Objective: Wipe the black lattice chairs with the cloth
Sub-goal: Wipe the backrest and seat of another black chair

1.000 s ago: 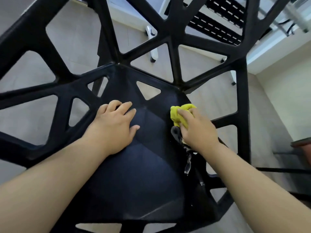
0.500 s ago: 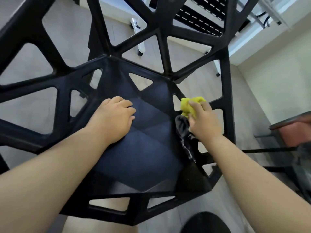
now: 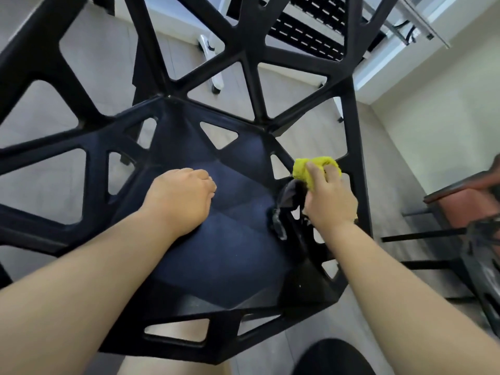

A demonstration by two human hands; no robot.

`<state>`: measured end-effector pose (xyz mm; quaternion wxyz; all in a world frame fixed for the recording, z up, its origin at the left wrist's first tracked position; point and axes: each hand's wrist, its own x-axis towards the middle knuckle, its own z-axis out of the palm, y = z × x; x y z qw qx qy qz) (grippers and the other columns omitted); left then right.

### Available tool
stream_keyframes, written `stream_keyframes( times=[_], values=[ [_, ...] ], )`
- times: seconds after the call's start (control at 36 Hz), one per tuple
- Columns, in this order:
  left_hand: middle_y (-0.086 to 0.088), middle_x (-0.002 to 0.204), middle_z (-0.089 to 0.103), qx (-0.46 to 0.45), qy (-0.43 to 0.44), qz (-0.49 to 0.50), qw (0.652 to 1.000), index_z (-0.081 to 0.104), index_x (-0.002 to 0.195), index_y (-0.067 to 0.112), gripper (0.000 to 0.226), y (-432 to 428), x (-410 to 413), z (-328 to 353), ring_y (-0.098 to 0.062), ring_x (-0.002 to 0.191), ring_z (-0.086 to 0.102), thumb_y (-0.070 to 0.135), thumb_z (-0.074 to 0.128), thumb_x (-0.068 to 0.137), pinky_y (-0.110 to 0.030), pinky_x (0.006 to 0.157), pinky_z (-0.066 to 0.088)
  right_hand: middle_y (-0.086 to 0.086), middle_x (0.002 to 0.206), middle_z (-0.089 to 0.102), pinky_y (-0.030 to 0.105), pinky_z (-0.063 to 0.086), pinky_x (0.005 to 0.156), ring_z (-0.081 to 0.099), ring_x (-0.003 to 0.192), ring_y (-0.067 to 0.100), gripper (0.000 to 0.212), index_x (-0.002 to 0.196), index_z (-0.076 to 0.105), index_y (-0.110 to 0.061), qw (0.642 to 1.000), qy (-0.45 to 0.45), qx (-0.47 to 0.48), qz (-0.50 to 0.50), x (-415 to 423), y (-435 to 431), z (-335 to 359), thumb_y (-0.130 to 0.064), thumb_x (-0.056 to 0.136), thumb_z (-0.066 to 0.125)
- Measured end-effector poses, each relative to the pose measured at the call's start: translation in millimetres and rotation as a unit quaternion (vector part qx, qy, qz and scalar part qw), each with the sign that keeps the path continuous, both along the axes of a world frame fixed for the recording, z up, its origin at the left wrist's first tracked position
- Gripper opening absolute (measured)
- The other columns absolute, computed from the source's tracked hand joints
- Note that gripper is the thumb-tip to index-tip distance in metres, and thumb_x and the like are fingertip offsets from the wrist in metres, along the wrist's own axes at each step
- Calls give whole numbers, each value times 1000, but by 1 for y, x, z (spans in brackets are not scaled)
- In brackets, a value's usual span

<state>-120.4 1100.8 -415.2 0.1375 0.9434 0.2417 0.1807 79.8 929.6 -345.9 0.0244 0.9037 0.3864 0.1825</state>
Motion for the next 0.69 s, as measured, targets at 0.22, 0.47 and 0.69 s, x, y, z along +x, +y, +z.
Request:
stream_keyframes(
  times=[0.22, 0.47, 0.69],
  values=[
    [6, 87, 60, 1, 30, 16, 999, 69, 90, 22, 25, -6, -3, 10, -17, 84, 59, 26, 44, 96, -26, 58, 37, 2, 135, 51, 35, 40, 94, 48, 122, 23, 45, 135, 48, -23, 979, 196, -1, 60, -44, 1, -12, -23, 90, 56],
    [2, 125, 46, -33, 210, 11, 977, 50, 125, 20, 55, -29, 10, 38, -19, 118, 43, 60, 32, 92, -30, 78, 34, 6, 135, 46, 40, 43, 68, 55, 102, 37, 48, 136, 46, -25, 996, 74, 13, -45, -11, 2, -10, -21, 89, 55],
    [-6, 148, 26, -39, 209, 9, 977, 24, 146, 24, 63, -42, 0, 28, -22, 139, 17, 59, 21, 94, -39, 116, 13, 7, 127, 52, 35, 34, 72, 56, 105, 36, 38, 131, 45, -26, 984, 143, -102, 7, -1, 48, -6, -28, 94, 47]
  ],
)
